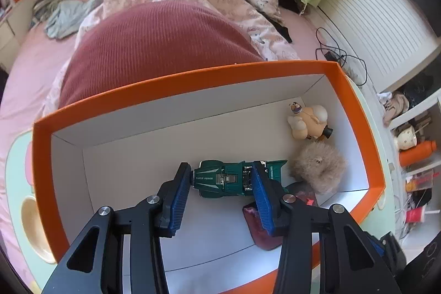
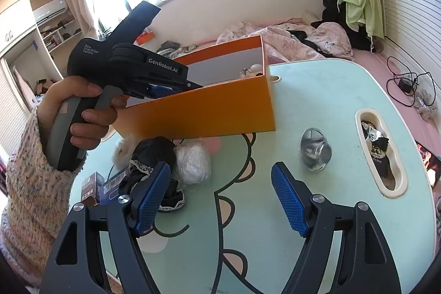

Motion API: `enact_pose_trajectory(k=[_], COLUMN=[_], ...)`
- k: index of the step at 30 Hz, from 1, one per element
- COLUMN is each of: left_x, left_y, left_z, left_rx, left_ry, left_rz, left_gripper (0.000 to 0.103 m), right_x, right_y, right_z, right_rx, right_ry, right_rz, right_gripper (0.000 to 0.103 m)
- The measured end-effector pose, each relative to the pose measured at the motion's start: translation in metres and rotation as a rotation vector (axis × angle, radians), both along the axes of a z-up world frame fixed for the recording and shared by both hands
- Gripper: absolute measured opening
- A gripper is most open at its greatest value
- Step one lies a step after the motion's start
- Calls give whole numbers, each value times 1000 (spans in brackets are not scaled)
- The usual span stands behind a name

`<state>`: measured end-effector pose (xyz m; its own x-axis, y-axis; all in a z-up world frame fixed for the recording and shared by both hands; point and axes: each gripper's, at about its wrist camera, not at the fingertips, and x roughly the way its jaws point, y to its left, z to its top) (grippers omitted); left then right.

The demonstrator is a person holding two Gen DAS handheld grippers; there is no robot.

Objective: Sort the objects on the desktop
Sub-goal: 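Lift the green toy car out and place it beside the plush with the left gripper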

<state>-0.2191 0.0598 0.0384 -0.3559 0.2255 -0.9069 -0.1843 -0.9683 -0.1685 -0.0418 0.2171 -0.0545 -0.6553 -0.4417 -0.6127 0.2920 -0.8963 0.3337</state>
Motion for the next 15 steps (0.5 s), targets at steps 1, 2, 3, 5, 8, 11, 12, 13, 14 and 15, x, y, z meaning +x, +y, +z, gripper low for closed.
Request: enact_pose_trajectory(k=[1,2,3,5,8,11,12,13,14,15], left_x=[1,2,3,8,21,41,48,58,68,78], left_y=[-1,-2,-4,-7,-13,-21,-24,-27,-30,-33], left_z=[0,1,3,11,29,54,61,69,75,79], left_rx=[5,14,28,53,109,167,182,202,219,229], left_ry=[5,11,19,52,112,179,202,228,250,265], left_rz=[0,1,2,5,-1,-12,-17,-25,-35,-47], left_gripper=[43,43,43,43,43,43,43,43,43,43], right_x=[0,0,0,0,0,1,1,1,1,1], right_y=[0,0,0,0,0,-1,-1,0,0,0], right_z=[0,0,-1,0,-1,-1,-1,-1,-1,-1], right_rx=[0,-1,-1,-1,0,1,1,0,1,1], right_ry=[1,2,1,2,2,3,3,4,4,4], right_rz=[-1,-1,-1,-1,-1,-1,-1,-2,-2,-2], right_gripper=[76,76,76,76,76,76,76,76,76,76])
